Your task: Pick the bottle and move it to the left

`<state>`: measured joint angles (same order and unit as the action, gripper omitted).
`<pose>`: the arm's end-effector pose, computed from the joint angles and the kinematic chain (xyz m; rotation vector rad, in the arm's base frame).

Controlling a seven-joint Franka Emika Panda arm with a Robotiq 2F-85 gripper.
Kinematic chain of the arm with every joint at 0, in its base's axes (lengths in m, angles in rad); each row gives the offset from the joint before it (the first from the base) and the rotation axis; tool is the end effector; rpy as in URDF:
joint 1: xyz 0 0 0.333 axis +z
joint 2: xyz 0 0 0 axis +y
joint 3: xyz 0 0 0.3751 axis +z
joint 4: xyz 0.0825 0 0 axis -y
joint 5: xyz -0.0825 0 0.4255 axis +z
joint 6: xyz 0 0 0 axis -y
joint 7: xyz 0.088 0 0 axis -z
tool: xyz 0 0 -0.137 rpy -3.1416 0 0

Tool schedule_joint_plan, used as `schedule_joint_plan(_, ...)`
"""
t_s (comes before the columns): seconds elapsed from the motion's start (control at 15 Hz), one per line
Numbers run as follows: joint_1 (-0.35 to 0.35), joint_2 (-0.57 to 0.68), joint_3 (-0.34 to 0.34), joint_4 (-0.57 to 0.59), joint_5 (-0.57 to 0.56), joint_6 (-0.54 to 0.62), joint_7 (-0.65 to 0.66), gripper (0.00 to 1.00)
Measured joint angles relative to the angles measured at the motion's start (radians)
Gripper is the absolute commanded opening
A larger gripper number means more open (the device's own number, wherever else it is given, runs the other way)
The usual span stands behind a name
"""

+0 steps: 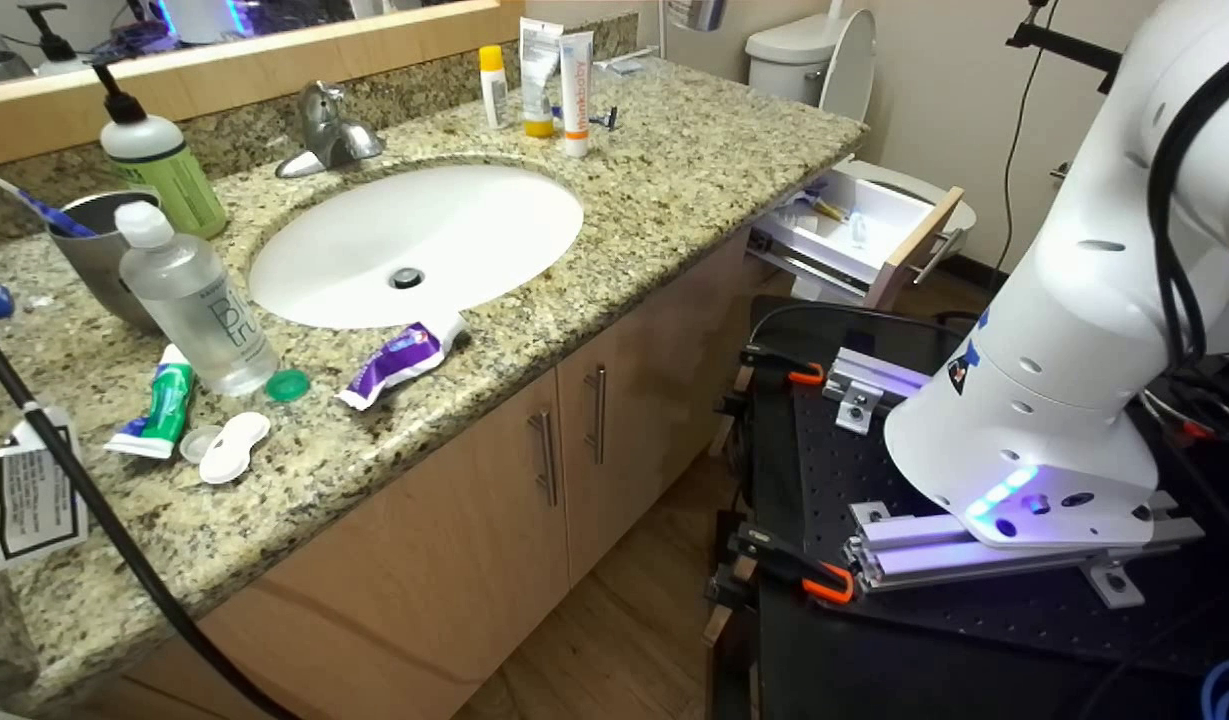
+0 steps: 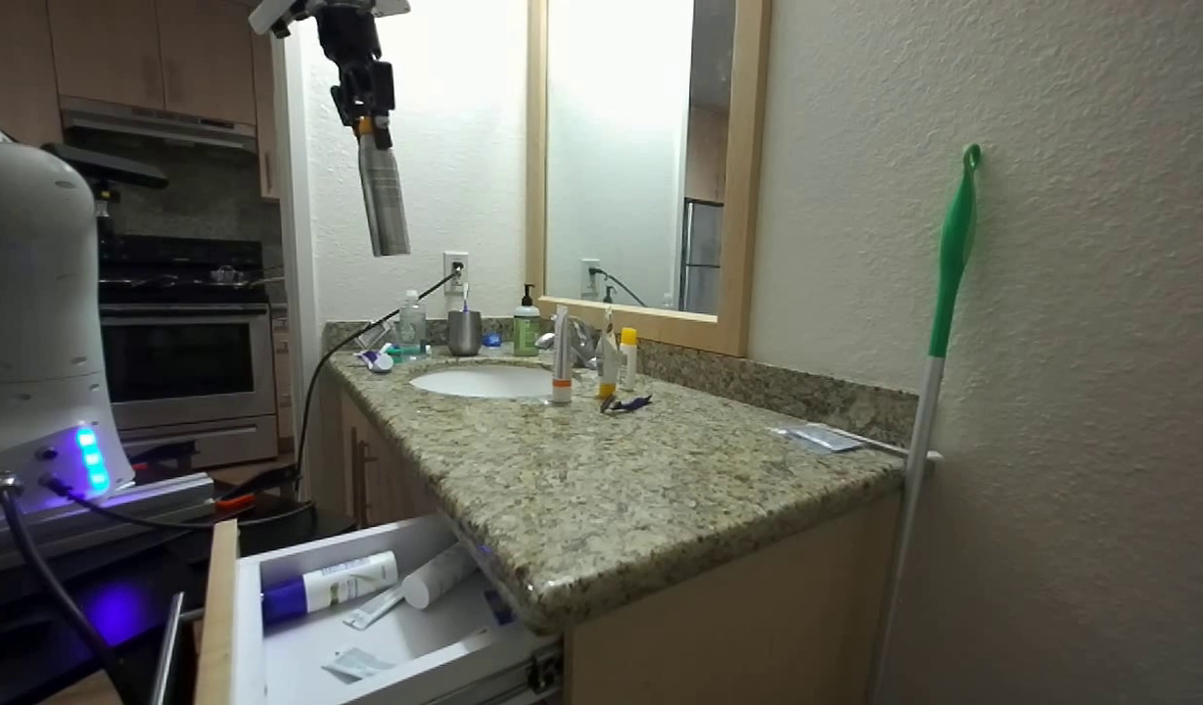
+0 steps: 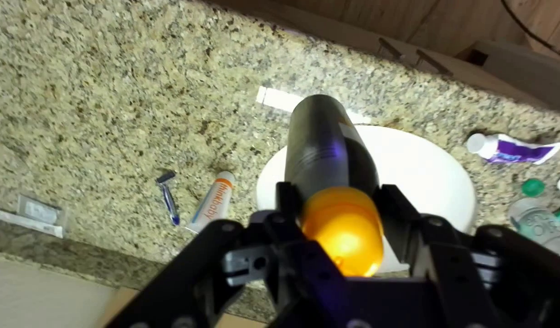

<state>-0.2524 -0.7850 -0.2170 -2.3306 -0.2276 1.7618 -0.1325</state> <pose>0.2794 -0.1990 0.6264 2.9761 -0.4042 0.2664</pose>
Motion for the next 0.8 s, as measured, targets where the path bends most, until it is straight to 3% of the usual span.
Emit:
schedule_joint_plan(0.2,0.081,-0.103,0.002,-0.074,0.001,-0.003,-0.056,0.25)
schedule_joint_plan(0.4,0.120,-0.104,-0.028,-0.126,0.000,-0.047,-0.099,0.25)
schedule_joint_plan(0.47,0.121,-0.093,-0.045,-0.135,-0.002,-0.062,-0.105,0.50)
schedule_joint_plan(0.67,0.118,-0.068,-0.093,-0.133,-0.003,-0.078,-0.111,0.50)
schedule_joint_plan(0.73,0.118,-0.066,-0.097,-0.132,-0.003,-0.078,-0.111,0.25)
schedule_joint_plan(0.8,0.118,-0.066,-0.097,-0.131,-0.003,-0.079,-0.111,0.25)
